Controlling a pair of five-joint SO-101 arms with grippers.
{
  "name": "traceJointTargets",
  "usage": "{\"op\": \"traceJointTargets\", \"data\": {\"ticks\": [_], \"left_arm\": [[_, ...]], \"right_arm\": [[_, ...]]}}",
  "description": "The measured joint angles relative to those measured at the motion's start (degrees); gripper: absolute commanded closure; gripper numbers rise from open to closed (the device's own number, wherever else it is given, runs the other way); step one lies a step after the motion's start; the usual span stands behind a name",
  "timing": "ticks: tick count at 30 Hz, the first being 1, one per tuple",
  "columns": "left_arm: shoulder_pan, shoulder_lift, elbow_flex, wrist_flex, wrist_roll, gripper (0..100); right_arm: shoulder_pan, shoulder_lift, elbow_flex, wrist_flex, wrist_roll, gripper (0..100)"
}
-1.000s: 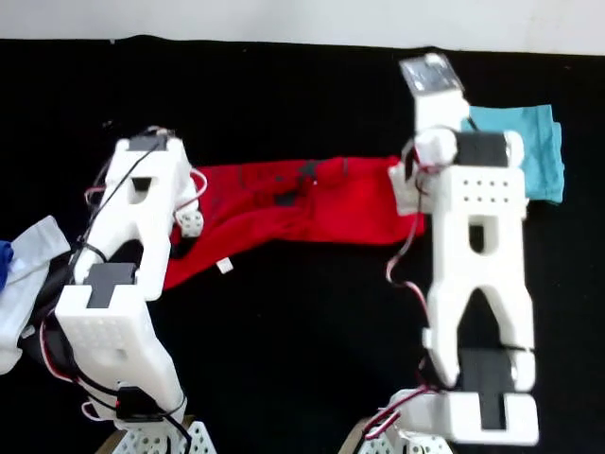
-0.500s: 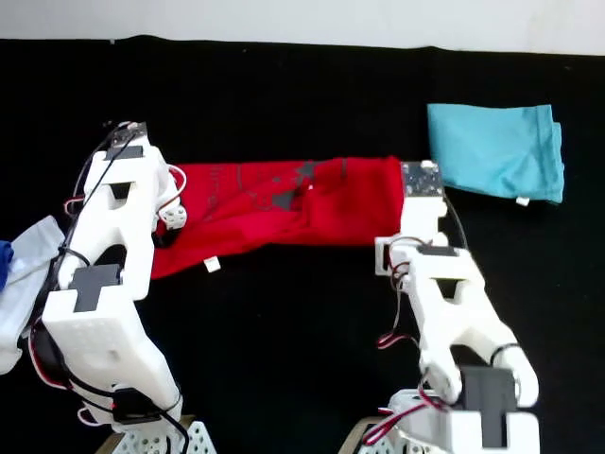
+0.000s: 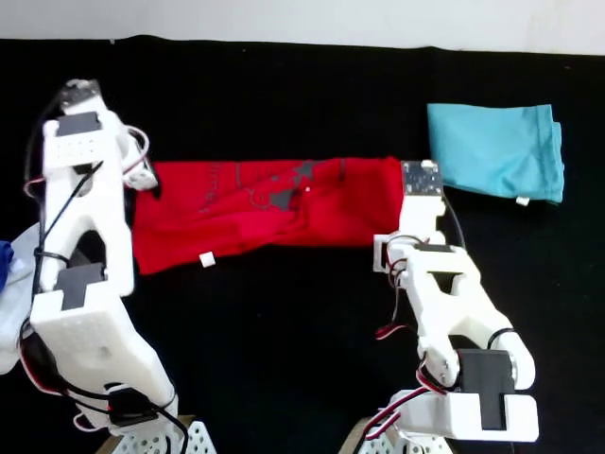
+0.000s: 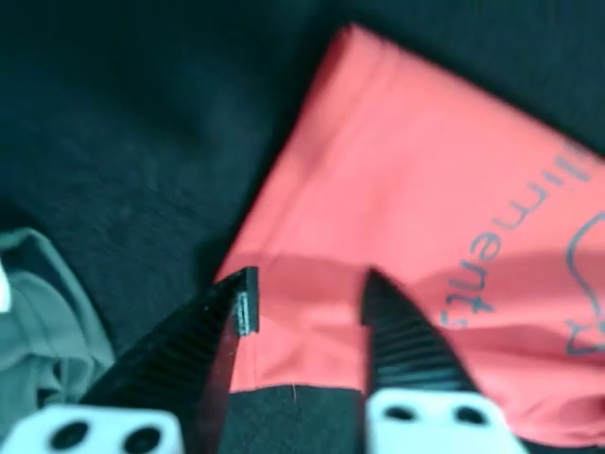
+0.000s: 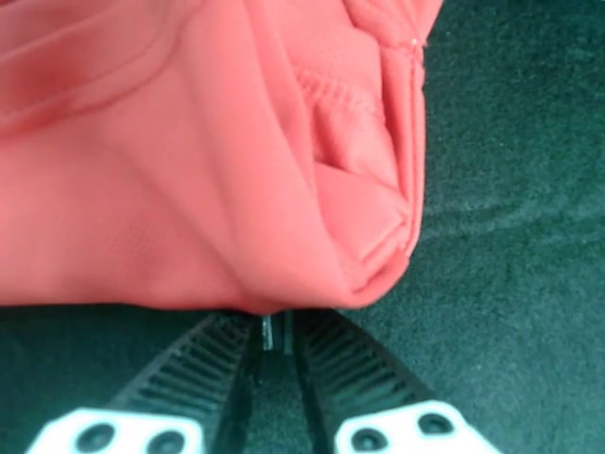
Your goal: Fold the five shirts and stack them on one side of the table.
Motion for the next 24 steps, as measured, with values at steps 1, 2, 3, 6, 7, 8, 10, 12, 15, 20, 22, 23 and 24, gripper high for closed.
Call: {"op": "traceJointTargets", "data": {"ticks": [1,2,3,6,7,8,10,12,15,20,22,23,24], "left_arm": [[-0.6,1.7,-1.6,0.0,0.0,77],[-1.1,3.5,-3.2,0.0,0.0,77],[-1.3,5.7,-4.8,0.0,0.0,77],[-1.7,12.6,-10.7,0.4,0.0,77],[-1.7,14.9,-12.8,0.4,0.0,77],[-1.7,17.0,-15.1,0.4,0.0,77],[-1.7,21.1,-19.4,0.5,-0.1,77],[-1.7,24.7,-23.9,3.0,-0.1,77],[-1.6,29.4,-30.7,8.1,-0.1,77],[0.2,36.2,-41.5,15.3,-2.5,91],[1.6,38.5,-45.7,18.2,-4.1,100],[2.6,39.5,-47.7,19.2,-4.7,97],[3.7,40.4,-49.5,20.0,-4.9,98]], "right_arm": [[0.0,0.0,0.0,0.0,0.0,99.3],[0.0,0.0,0.0,0.0,0.0,99.3],[0.0,0.0,-0.1,0.0,0.0,99.3],[0.0,0.0,-0.1,0.0,0.0,99.3],[0.0,0.0,-0.1,0.0,0.0,99.3],[0.0,0.0,-0.1,0.0,0.0,99.3],[0.0,0.0,-0.1,0.0,0.0,99.3],[0.0,0.0,-0.1,0.0,0.0,99.3],[0.0,0.0,-0.1,0.0,0.0,99.3],[0.0,0.0,-0.1,0.0,0.0,99.2],[0.0,0.0,-0.1,0.0,0.0,99.2],[0.0,0.0,-0.1,0.0,0.0,99.2],[0.0,0.0,-0.1,0.0,0.0,99.2]]}}
